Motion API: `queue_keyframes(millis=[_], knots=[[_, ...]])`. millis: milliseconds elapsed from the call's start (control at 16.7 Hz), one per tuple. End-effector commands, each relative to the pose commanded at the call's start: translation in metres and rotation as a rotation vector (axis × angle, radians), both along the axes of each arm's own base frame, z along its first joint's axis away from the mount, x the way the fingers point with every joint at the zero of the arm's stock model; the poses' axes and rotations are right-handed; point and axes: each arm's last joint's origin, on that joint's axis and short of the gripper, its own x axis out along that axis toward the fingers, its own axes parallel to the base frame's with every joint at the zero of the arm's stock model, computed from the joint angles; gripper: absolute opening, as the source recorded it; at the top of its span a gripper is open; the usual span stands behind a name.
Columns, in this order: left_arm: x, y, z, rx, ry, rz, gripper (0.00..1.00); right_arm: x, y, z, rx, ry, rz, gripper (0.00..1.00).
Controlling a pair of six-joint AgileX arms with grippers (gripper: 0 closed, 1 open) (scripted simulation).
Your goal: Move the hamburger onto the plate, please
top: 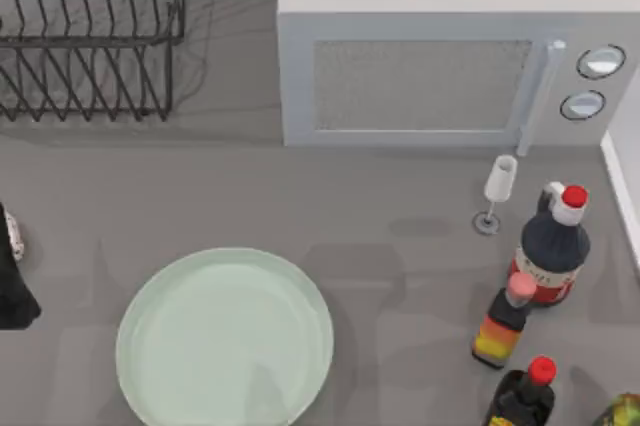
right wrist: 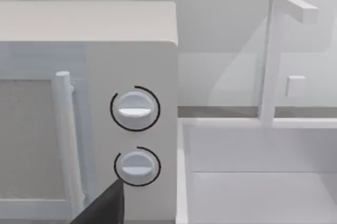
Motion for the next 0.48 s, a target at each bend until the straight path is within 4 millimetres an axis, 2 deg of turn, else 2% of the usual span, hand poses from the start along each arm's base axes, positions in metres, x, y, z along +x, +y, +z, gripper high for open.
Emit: queue_keyframes(millis=[240,480], knots=[[0.0,0.0,0.005,0.018,0.012,-0.002,1.0,0.0,0.0,0.0,0.0,0.0,0.0,1.0],[0.002,0.002,0.035,0.134,0.107,0.001,1.0,0.0,0.0,0.0,0.0,0.0,0.0,1.0]])
